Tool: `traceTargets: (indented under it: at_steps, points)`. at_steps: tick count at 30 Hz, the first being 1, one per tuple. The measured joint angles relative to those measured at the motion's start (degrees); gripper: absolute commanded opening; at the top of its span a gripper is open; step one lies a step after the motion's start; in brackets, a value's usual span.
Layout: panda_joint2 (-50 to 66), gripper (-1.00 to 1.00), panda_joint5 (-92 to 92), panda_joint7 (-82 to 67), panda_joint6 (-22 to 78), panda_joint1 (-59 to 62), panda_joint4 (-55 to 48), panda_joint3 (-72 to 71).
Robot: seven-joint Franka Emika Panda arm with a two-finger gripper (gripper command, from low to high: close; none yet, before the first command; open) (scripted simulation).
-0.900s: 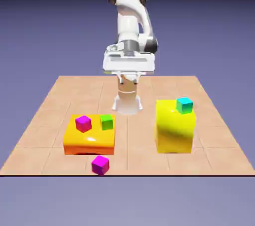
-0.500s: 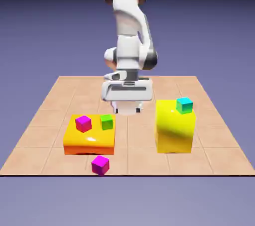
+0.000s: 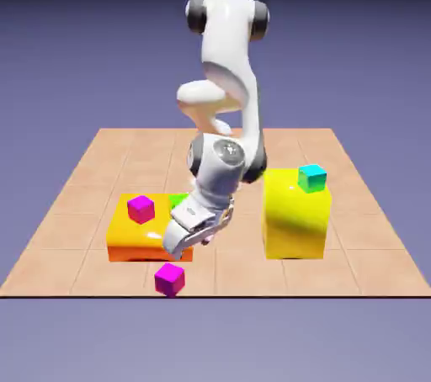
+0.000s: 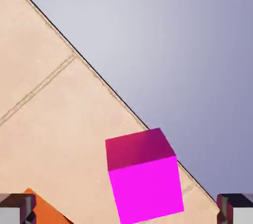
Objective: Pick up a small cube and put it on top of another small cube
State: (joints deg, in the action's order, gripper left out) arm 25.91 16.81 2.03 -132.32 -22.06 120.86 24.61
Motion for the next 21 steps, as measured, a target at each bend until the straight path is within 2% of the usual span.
traceTargets:
  at_steps: [5,8,9,11,14,21]
  points:
    - [6.94,0.0,1.99,-4.79,4.94,-2.53,-4.76,2.92]
    - [13.16,0.0,1.79,-4.22,-2.52,0.18,-3.82,2.24]
    - [13.77,-1.0,1.77,-4.16,-3.26,0.45,-3.72,2.17]
    - [13.77,-1.0,1.66,-4.23,-3.22,0.45,-3.72,2.17]
    - [7.55,-1.0,1.83,-4.82,4.25,-2.26,-4.66,2.85]
    - [-6.96,-1.0,-4.17,11.85,20.64,7.83,-0.51,4.36]
